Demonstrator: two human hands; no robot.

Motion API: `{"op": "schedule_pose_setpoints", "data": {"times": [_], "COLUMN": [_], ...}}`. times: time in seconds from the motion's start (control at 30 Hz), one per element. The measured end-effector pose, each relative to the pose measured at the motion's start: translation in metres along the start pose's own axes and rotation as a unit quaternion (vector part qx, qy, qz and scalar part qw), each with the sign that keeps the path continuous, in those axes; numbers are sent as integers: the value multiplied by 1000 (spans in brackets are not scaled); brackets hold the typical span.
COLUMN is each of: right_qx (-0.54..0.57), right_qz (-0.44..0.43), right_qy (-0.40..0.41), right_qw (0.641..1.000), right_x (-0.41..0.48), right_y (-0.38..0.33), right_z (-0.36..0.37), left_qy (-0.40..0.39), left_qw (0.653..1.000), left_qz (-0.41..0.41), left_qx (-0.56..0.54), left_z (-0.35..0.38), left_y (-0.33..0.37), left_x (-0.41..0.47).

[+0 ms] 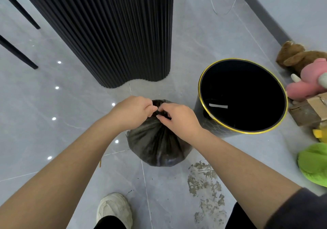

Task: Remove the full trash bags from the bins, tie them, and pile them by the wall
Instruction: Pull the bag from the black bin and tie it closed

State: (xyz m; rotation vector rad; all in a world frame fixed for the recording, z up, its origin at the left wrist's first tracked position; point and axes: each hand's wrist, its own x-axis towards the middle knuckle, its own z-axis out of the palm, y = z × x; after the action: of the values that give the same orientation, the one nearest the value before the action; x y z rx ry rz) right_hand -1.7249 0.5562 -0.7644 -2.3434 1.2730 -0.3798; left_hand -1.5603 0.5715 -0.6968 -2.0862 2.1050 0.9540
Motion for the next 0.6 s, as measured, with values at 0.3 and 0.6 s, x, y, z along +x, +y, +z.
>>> {"op": "schedule_pose_setpoints", "data": {"times": [0.3,0.6], "right_qx": [25,15], "right_qz": [12,-20], "right_qy": [-9,2], "right_qw": [1000,1000], "right_x": [-1,-1], "right_y": [0,0], "right_z": [1,4], "left_qy": [3,-2], "left_qw": [1000,1000], "left_qz": [-8,-16], "left_qx": [12,-1], "left_z": [0,0], "left_y": [-2,-3], "left_x": [-1,-2]}}
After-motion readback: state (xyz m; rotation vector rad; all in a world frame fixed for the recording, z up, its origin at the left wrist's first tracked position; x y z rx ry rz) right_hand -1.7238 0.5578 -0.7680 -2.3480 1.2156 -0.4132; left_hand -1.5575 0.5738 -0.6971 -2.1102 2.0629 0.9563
